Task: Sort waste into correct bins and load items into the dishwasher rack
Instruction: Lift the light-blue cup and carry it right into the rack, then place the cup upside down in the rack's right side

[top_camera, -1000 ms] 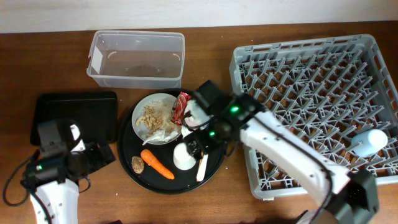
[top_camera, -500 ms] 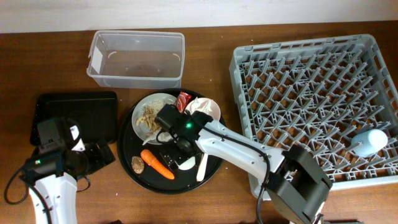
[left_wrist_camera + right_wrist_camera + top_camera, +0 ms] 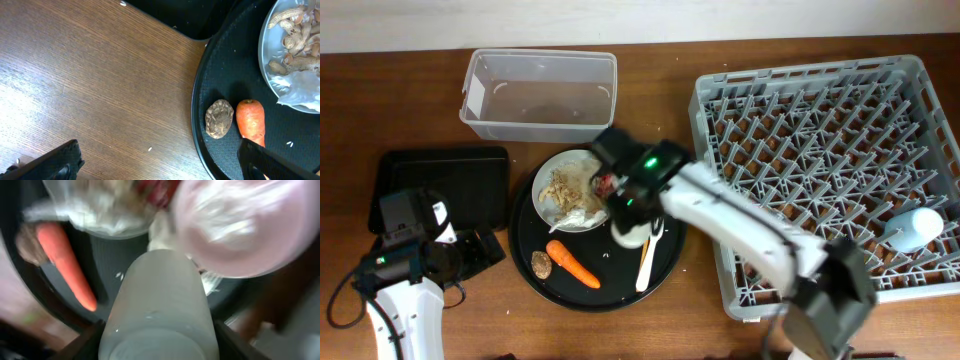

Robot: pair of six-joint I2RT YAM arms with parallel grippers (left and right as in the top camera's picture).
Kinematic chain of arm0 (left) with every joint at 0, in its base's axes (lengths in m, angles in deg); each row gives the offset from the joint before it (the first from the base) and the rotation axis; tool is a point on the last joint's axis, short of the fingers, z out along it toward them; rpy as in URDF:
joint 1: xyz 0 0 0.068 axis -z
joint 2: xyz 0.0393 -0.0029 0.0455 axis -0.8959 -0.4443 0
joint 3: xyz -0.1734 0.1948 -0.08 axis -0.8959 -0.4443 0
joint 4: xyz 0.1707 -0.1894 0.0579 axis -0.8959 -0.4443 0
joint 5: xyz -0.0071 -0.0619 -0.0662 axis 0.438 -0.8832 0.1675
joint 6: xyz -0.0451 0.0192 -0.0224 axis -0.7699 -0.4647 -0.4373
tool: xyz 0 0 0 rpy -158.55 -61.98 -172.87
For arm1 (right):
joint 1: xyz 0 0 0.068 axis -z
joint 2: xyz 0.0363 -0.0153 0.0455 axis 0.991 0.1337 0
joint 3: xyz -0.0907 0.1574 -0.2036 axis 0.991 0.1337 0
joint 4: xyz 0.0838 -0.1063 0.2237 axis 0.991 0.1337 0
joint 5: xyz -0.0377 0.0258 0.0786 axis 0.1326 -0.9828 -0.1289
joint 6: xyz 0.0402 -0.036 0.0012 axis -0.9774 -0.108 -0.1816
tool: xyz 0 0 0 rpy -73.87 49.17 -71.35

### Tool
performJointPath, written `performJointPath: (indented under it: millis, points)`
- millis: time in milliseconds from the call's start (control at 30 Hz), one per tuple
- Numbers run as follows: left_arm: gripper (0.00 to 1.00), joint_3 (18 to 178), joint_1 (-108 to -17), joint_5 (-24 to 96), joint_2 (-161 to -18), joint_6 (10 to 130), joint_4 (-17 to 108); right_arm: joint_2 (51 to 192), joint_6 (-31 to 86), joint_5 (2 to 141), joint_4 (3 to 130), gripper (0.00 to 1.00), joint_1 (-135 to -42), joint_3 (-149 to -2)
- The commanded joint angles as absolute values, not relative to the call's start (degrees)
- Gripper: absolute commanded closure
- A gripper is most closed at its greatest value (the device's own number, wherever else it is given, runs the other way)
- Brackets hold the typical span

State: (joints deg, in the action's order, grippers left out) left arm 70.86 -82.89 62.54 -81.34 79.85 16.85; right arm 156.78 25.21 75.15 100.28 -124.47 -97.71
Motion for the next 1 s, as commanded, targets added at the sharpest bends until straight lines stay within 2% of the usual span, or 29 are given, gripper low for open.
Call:
performJointPath:
  millis: [0, 100, 233, 433, 600, 867, 900, 933, 967]
  points:
    - [0.00, 71.8, -83.3, 61.9, -81.4, 79.9, 16.8, 148.7, 25.4, 75.7, 103.0, 0.48, -116.8, -102.3]
    - [0.01, 71.8, -83.3, 61.9, -81.4, 79.9, 16.8, 142.9, 28.0, 75.7, 106.7, 0.48, -101.0, -102.3]
    - [0.01, 71.8, -83.3, 61.9, -81.4, 79.9, 17.0, 141.9, 32.1, 75.9, 109.0, 0.48, -78.0, -102.3]
    - [0.01, 71.8, -83.3, 61.9, -81.4, 79.9, 17.0, 144.0, 32.0, 78.9, 105.8, 0.48, -52.2, -102.2]
    - [0.01, 71.8, -83.3, 61.9, -81.4, 79.9, 17.0, 149.5, 32.0, 78.9, 101.6, 0.48, -45.6, -102.2]
    - [0.01, 71.8, -83.3, 61.9, -81.4, 79.9, 17.0, 160.8, 32.0, 80.8, 99.6, 0.48, -45.5, -102.2]
    - [0.01, 71.8, -83.3, 61.9, -81.4, 79.9, 17.0, 161.6, 32.0, 80.8, 99.4, 0.46, -45.5, -102.2]
    - [0.01, 71.8, -83.3, 61.9, -81.4, 79.9, 17.0, 161.8, 32.0, 80.8, 99.4, 0.36, -45.5, -102.2]
    - [0.01, 71.8, -83.3, 61.9, -81.4, 79.9, 17.0, 161.9, 32.0, 80.8, 99.4, 0.35, -45.5, -102.2]
